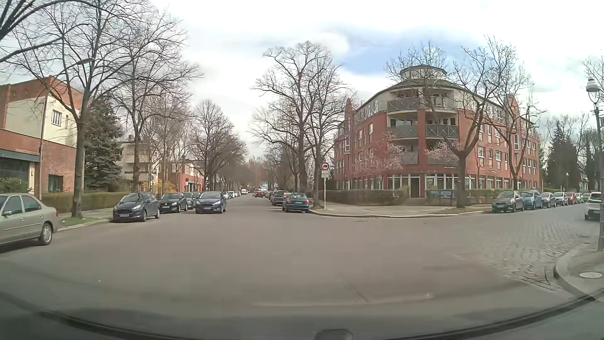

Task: Follow the waypoints while adhering to traffic rules and regulations

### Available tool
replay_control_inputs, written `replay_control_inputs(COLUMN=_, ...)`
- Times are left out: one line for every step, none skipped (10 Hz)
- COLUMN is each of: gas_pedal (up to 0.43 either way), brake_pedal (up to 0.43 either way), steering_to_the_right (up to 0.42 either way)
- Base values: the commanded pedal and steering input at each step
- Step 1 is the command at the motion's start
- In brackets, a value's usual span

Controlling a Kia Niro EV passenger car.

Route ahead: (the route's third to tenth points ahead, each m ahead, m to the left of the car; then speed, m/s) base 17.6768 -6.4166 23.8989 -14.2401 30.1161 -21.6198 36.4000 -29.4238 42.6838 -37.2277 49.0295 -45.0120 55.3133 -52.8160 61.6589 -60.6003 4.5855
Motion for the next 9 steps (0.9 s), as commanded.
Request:
replay_control_inputs(gas_pedal=0.0, brake_pedal=0.177, steering_to_the_right=0.138)
replay_control_inputs(gas_pedal=0.0, brake_pedal=0.165, steering_to_the_right=0.153)
replay_control_inputs(gas_pedal=0.0, brake_pedal=0.11, steering_to_the_right=0.17)
replay_control_inputs(gas_pedal=0.0, brake_pedal=0.018, steering_to_the_right=0.196)
replay_control_inputs(gas_pedal=0.0, brake_pedal=0.0, steering_to_the_right=0.221)
replay_control_inputs(gas_pedal=0.0, brake_pedal=0.0, steering_to_the_right=0.239)
replay_control_inputs(gas_pedal=0.0, brake_pedal=0.0, steering_to_the_right=0.253)
replay_control_inputs(gas_pedal=0.0, brake_pedal=0.0, steering_to_the_right=0.263)
replay_control_inputs(gas_pedal=0.0, brake_pedal=0.0, steering_to_the_right=0.269)
